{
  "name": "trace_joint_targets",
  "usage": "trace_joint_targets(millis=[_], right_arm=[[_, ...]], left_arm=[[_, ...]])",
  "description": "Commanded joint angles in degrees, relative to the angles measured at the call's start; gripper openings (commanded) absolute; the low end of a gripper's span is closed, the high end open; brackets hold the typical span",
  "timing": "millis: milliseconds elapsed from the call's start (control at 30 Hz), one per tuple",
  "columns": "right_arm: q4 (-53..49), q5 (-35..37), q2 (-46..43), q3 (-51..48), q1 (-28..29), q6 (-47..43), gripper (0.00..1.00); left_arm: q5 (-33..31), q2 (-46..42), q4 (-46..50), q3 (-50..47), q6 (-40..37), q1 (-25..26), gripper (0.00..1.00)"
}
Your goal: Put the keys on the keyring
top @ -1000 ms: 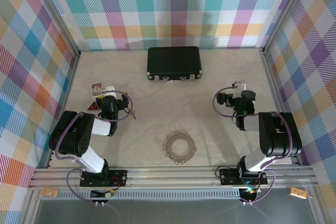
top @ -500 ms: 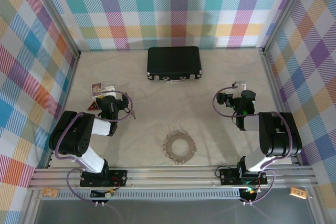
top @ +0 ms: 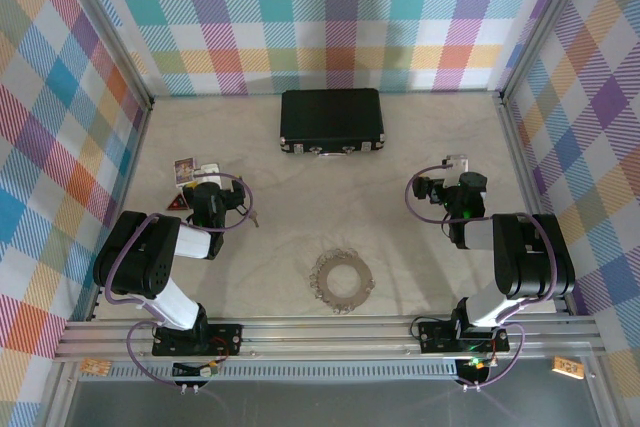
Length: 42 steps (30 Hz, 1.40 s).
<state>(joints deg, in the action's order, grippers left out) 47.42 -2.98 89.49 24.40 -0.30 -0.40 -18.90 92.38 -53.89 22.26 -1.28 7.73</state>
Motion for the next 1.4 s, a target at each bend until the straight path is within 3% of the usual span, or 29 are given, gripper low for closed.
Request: trace_joint_targets(millis=[0,233,333,433,567,667,733,800,900,967,1167,1267,1367], right_arm=[[-0.13,0.28,-1.47,-0.59,0.29,0.76,0.99],[-2.33,2.14,-6.59,-1.72,0.34,1.34,0.99],[-9.39,2.01,-12.42,-0.76,1.02,0.84,0.99],[-20.39,5.02,-18.82,2.02,2.55,1.96,0.99],[-46.01,11.84,-25.01,11.74,3.07,16.26,0.99],[-57.56,7.33,-26.28,16.44,3.73,17.88,0.99],[-61.91,2.64,-27.55,17.26,4.29,18.74,0.99],[-66.11,-2.58,-28.89,17.87,5.36,19.39,0.99],[-71.74,-7.1,-29.99,18.49,8.68,19.98,0.99],[-74.05,-9.24,-30.83,18.48,11.33,20.09,0.99],[-79.51,-14.69,-32.88,17.64,19.78,21.71,0.99],[-80.26,-16.86,-32.68,16.16,23.8,23.19,0.99],[-80.73,-17.73,-31.18,14.76,26.87,23.9,0.9]], left_arm=[[0.31,-1.57,0.19,-0.55,0.3,-0.48,1.0],[1.72,-4.0,0.09,-1.71,-0.29,-0.52,1.0],[1.19,-8.48,3.4,-2.15,-0.05,-0.51,1.0],[2.43,-14.35,12.77,-0.42,0.28,-0.42,1.0],[4.29,-23.09,29.17,3.84,3.44,0.17,1.0],[5.24,-27.91,44.63,9.02,13.75,1.52,1.0],[9.32,-28.54,55.23,14.19,18.38,2.27,1.0],[18.68,-27.62,63.06,17.9,21.41,2.96,1.0],[35.06,-26.76,65.42,18.57,22.82,5.43,1.0],[39.52,-27.36,67.6,18.38,22.76,9.09,1.0],[41.09,-31.78,74.24,16.93,25.05,18.44,1.0],[42.7,-33.59,72.52,14.79,27.29,20.98,1.0],[43.12,-33.92,67.93,11.9,29.32,23.25,1.0]])
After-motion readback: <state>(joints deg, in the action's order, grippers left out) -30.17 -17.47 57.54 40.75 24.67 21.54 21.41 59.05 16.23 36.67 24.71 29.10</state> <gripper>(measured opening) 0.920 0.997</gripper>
